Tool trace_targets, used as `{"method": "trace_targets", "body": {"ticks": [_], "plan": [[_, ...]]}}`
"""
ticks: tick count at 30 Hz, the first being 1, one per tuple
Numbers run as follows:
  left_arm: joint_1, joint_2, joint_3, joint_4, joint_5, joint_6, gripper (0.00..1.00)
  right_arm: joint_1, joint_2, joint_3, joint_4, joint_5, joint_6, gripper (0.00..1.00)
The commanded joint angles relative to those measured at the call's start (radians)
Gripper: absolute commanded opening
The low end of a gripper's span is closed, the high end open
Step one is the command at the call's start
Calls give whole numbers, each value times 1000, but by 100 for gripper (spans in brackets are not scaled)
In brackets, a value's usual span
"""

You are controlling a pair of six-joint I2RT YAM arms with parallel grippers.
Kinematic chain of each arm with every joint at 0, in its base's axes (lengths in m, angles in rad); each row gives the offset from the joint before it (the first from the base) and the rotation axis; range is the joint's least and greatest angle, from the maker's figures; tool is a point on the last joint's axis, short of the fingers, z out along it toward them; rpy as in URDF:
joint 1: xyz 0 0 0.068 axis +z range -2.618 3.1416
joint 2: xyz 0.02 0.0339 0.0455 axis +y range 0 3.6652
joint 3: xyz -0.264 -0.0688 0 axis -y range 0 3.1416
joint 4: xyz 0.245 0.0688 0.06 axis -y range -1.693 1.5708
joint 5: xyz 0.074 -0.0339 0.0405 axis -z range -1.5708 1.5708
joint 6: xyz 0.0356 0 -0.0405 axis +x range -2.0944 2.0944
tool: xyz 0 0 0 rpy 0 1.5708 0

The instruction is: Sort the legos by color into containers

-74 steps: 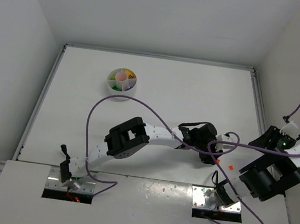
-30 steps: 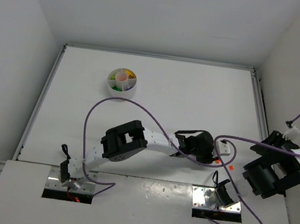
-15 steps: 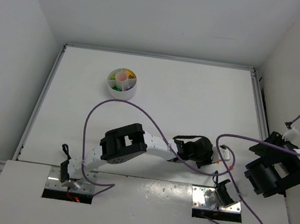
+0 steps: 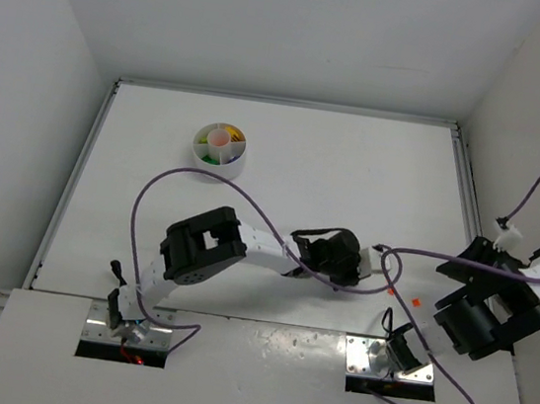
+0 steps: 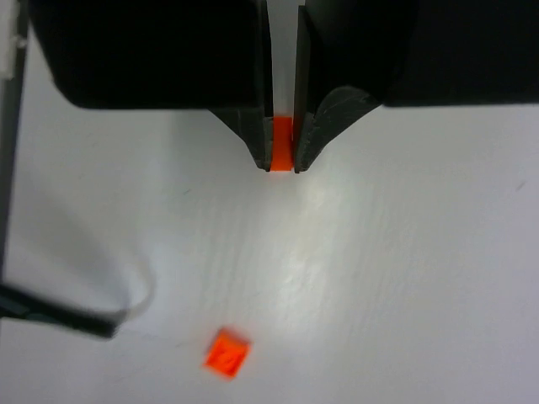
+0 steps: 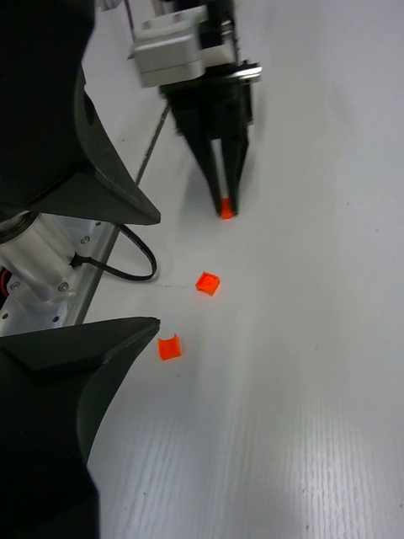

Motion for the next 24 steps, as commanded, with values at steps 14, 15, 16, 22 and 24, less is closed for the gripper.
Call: {"method": "trace_targets", "body": {"ticks": [14, 15, 16, 22, 24], "plan": [[284, -267, -143, -220, 43, -123, 0, 339, -59, 8, 269, 147, 177, 49], [284, -281, -134, -231, 43, -123, 0, 369, -33, 17, 269, 165, 166, 49], [299, -305, -123, -231, 43, -123, 0, 386, -20, 27, 257, 183, 155, 49], [385, -379, -105, -254, 55, -158, 0, 483, -34, -31, 239, 349, -70, 49], [395, -379, -105, -263, 66, -169, 0, 517, -56, -82, 249, 381, -150, 49]]}}
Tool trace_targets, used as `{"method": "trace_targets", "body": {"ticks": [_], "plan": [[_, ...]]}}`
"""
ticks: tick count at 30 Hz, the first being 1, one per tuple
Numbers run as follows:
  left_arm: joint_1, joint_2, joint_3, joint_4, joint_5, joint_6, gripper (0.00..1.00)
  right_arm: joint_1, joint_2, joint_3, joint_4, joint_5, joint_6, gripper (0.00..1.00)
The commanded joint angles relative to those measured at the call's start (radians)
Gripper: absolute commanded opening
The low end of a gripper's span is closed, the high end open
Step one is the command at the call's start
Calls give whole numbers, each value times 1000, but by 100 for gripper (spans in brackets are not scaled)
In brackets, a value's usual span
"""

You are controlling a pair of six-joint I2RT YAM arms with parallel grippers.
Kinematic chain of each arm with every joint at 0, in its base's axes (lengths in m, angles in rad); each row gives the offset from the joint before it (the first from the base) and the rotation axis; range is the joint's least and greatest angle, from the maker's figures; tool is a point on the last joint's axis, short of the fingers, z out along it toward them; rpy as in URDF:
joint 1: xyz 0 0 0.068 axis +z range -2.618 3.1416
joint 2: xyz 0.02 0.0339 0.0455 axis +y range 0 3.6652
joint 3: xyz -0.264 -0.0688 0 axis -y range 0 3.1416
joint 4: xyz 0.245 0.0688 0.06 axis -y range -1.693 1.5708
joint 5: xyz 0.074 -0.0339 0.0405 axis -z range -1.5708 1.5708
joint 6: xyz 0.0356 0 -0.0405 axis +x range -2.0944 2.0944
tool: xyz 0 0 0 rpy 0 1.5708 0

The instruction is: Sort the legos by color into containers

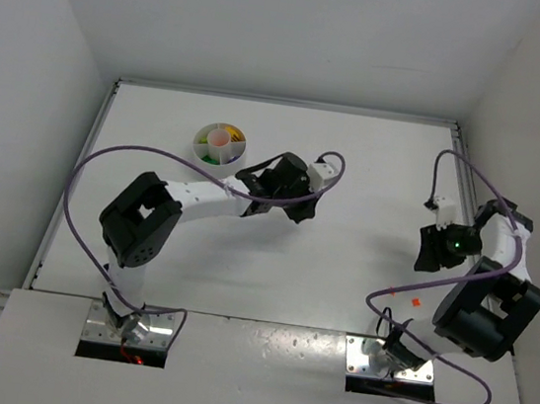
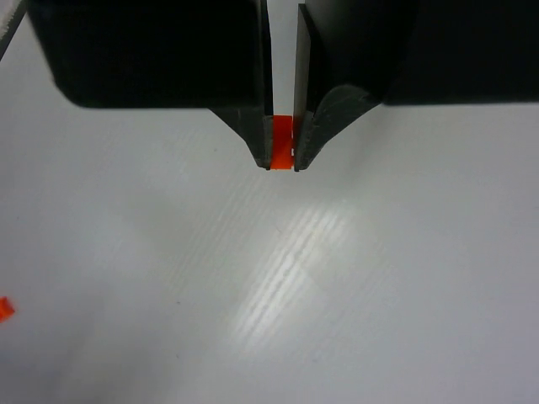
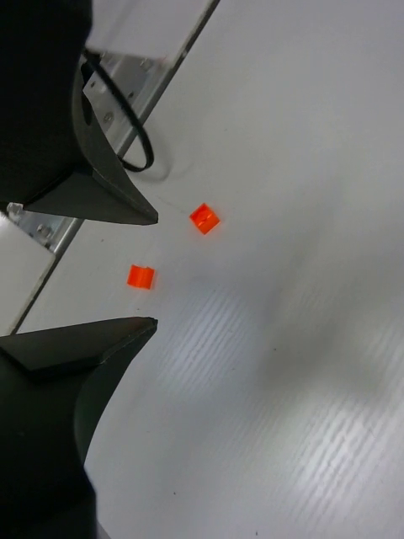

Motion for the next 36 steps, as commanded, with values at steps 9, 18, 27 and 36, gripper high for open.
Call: {"method": "trace_targets", "body": {"ticks": [9, 18, 27, 36], "plan": [[98, -44, 50, 2, 44, -71, 0, 199, -163, -213, 95, 208, -251, 50], [199, -53, 105, -7, 120, -115, 0, 316, -252, -361, 245, 287, -261, 58], [270, -62, 150, -20, 162, -156, 0, 378, -193, -370, 274, 298, -281, 72], [290, -62, 159, -20, 173, -156, 0, 450, -141, -361, 239, 288, -301, 69]]}}
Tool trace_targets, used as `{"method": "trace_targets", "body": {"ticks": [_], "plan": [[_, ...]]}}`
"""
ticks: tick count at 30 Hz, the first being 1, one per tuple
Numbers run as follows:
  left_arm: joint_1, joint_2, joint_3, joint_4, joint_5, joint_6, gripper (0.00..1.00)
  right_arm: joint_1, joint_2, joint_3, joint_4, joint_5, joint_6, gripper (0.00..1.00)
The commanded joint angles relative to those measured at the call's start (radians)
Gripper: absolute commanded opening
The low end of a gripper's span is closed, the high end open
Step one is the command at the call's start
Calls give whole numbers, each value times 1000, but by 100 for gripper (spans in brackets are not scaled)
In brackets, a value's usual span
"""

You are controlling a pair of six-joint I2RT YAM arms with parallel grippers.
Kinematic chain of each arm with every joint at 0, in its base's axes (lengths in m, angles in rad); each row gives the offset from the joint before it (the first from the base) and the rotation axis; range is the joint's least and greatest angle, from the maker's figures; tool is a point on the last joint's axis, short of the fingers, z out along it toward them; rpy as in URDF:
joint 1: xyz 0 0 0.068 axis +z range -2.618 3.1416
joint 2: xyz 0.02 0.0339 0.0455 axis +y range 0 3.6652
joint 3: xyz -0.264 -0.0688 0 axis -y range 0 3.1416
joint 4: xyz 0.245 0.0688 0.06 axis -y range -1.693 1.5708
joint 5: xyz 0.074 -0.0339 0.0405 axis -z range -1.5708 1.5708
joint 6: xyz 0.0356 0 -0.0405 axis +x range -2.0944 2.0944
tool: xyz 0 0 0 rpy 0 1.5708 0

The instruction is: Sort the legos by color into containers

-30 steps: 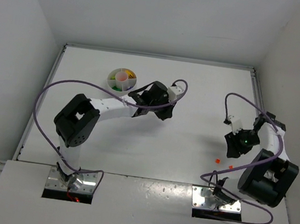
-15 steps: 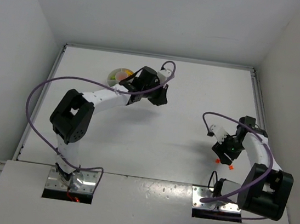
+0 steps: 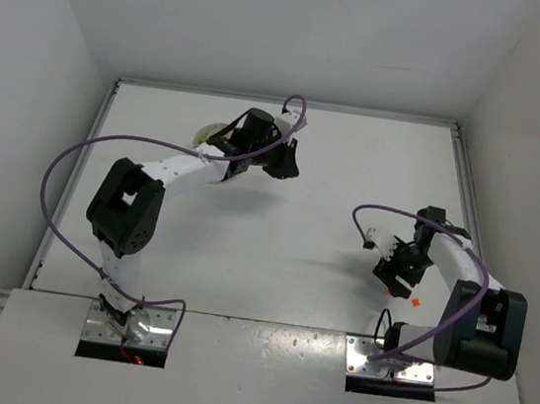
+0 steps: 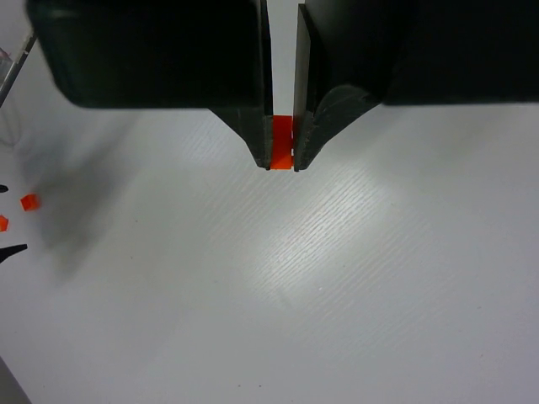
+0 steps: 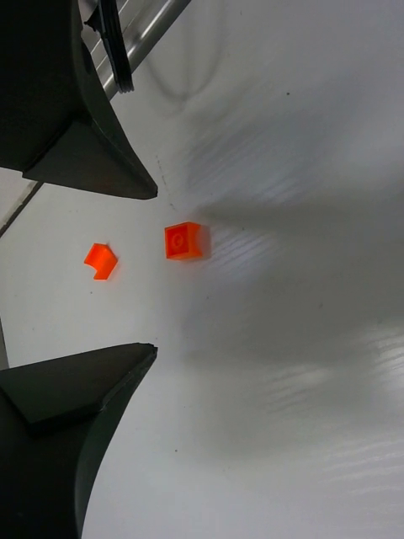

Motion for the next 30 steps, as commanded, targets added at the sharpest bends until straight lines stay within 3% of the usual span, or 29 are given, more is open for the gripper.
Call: {"method": "trace_targets", "body": {"ticks": [1, 11, 21, 25, 30], "plan": [[23, -39, 34, 14, 21, -21, 0, 36, 7, 6, -13, -12, -24, 69], [23, -29, 43, 14, 30, -30, 0, 101, 47, -46, 62, 19, 31, 61], [32, -20, 52, 14, 30, -30, 0, 119, 84, -56, 100, 51, 59, 32], [32, -20, 52, 14, 30, -30, 0, 140, 93, -56, 100, 62, 59, 12], [41, -29, 52, 14, 30, -30, 0, 150, 82, -56, 100, 71, 77, 2]]}}
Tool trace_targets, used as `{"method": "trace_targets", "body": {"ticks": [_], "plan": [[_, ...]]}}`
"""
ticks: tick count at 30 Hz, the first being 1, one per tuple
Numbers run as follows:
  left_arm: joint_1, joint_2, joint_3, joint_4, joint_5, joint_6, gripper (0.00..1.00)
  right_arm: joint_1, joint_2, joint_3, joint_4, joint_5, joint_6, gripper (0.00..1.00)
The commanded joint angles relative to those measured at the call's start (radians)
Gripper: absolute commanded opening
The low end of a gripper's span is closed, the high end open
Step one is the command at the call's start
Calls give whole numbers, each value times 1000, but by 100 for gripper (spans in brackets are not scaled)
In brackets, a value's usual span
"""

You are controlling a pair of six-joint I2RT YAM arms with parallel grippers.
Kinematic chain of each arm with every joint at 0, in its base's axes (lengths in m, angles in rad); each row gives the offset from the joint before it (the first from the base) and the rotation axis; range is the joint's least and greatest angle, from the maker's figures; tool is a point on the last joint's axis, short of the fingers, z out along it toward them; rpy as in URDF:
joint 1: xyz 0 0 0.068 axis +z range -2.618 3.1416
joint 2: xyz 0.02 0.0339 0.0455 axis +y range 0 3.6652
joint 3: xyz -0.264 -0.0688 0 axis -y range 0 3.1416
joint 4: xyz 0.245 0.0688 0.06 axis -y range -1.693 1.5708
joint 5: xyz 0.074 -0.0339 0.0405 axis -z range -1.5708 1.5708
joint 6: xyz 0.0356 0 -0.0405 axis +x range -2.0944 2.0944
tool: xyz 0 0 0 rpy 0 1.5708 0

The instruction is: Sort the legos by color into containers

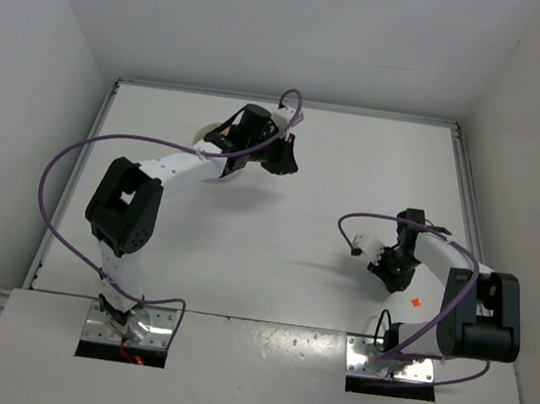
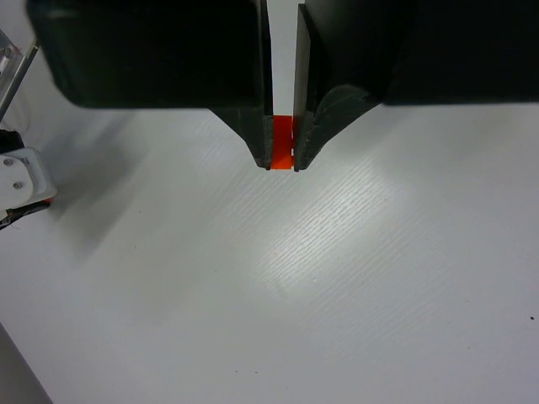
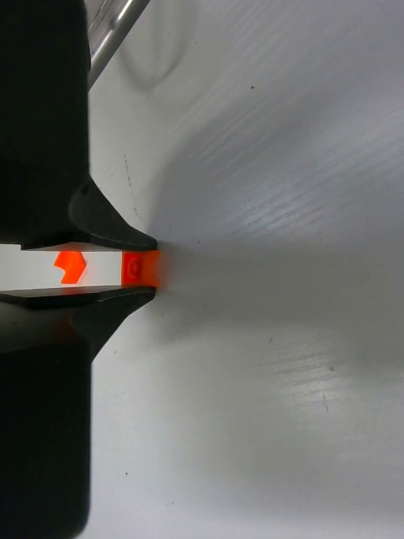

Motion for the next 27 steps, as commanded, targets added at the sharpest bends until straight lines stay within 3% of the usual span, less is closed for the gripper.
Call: {"method": "trace_targets", "body": {"ticks": [1, 12, 27], "plan": [[22, -29, 37, 14, 13, -7, 0, 17, -6, 10, 5, -33, 46, 1], [128, -68, 224, -99, -7, 2, 0, 74, 40, 407, -72, -261, 355, 0], [338, -140, 91, -168, -138, 54, 0, 255, 319, 943, 60, -403, 813, 0]]}}
